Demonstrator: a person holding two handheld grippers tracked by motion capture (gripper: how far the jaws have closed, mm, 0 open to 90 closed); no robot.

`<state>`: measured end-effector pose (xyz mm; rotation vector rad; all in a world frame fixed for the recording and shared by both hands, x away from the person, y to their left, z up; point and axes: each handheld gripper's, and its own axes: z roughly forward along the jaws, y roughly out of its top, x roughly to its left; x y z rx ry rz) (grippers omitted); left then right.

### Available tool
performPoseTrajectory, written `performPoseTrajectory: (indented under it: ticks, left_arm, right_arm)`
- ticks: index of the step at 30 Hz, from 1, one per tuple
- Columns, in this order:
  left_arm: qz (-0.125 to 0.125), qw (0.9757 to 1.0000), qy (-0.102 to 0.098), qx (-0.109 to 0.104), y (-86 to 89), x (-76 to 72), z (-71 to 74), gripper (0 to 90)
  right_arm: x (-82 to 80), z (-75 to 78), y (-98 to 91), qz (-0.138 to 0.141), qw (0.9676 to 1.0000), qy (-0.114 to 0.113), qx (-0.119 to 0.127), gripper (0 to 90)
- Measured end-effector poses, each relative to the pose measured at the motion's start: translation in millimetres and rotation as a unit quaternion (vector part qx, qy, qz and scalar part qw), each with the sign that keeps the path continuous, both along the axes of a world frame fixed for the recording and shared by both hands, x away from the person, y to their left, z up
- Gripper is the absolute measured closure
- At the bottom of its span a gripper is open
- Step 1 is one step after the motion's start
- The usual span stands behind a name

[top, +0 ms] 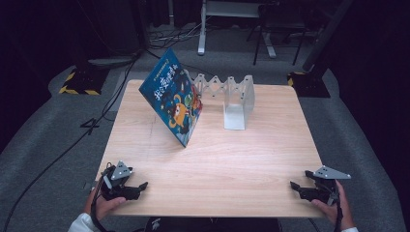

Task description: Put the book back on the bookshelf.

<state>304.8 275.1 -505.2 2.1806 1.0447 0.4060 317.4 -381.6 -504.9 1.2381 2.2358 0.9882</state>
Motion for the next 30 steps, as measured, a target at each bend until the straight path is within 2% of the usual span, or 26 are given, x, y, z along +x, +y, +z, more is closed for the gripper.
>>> performPoseTrajectory:
  ticks: [5, 18, 30]
  left_arm:
    - [0.001, 1.0, -0.001, 0.0, 0.0, 0.0, -0.1, 16.6]
    - [0.0, 1.0, 0.0, -0.001, -0.1, 0.2, -0.2, 16.4]
    - [0.0, 1.0, 0.0, -0.001, -0.2, 0.2, -0.3, 16.3]
  right_arm:
    - [0.0, 0.0, 0.0, 0.0, 1.0, 0.0, 0.0, 18.2]
    - [0.6, 0.0, -1.1, -0.023, 0.9997, 0.001, 0.0, 17.7]
    - [0.6, 0.0, -1.0, -0.023, 0.9997, 0.001, 0.0, 17.6]
